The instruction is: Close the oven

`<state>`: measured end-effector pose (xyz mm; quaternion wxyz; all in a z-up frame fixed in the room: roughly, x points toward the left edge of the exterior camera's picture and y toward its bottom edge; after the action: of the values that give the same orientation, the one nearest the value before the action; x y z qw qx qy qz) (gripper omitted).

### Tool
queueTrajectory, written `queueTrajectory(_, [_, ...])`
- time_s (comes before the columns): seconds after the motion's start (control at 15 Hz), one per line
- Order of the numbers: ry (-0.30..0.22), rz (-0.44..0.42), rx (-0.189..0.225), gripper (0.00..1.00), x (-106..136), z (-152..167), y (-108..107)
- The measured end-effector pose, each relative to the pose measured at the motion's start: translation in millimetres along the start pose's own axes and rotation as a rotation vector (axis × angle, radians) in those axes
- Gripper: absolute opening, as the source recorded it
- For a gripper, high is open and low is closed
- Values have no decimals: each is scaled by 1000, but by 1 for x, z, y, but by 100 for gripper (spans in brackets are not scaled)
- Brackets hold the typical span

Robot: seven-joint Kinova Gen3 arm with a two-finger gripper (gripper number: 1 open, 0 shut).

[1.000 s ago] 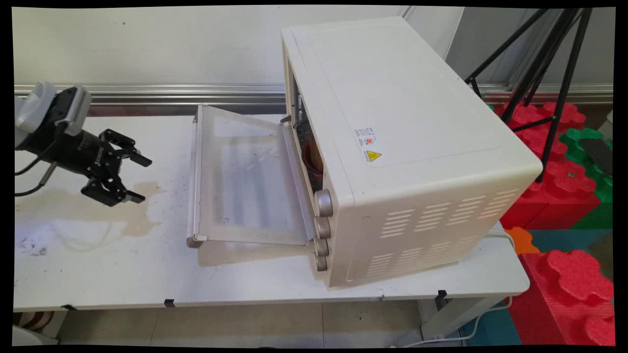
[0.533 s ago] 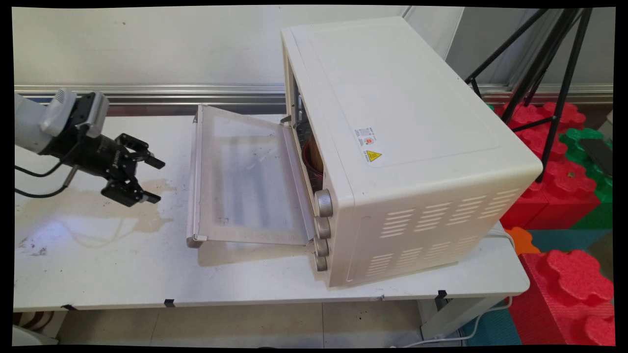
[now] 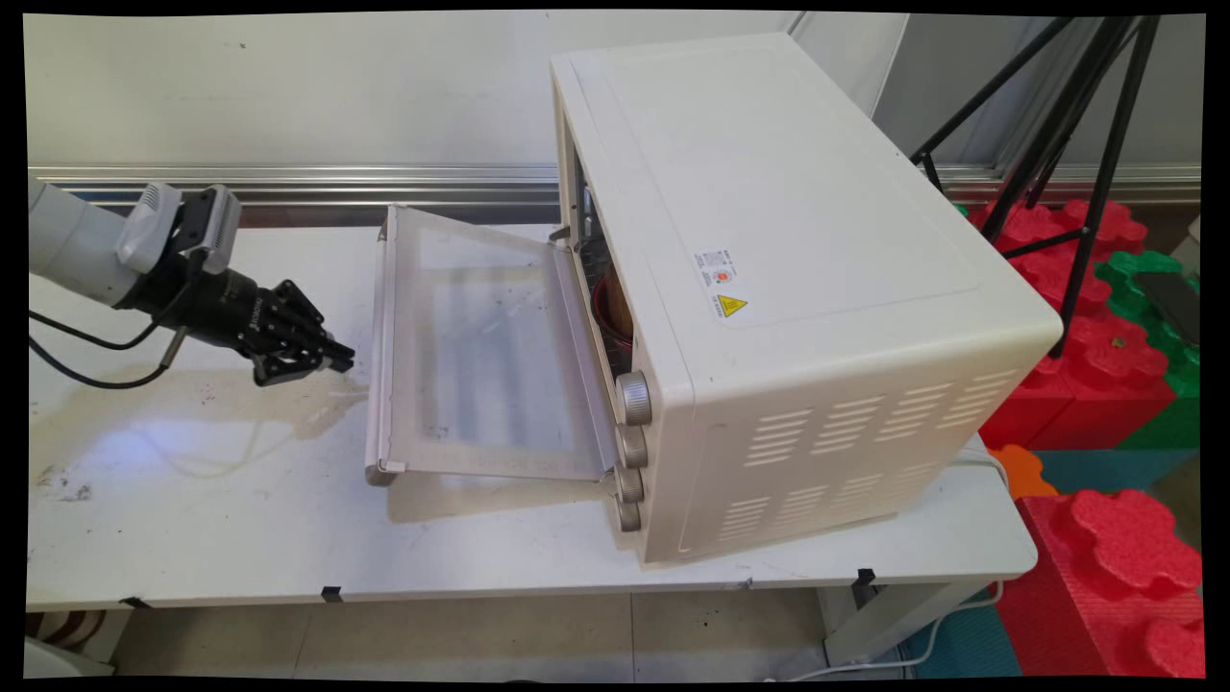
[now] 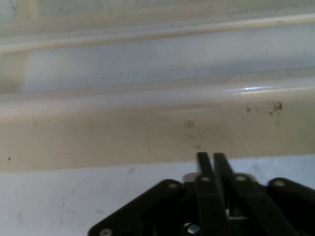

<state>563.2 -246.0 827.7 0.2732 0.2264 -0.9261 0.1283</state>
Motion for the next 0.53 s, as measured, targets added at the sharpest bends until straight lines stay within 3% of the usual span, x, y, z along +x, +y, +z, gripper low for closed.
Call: queueTrajectory(0.53, [44,-15,3,0,5,13,-3])
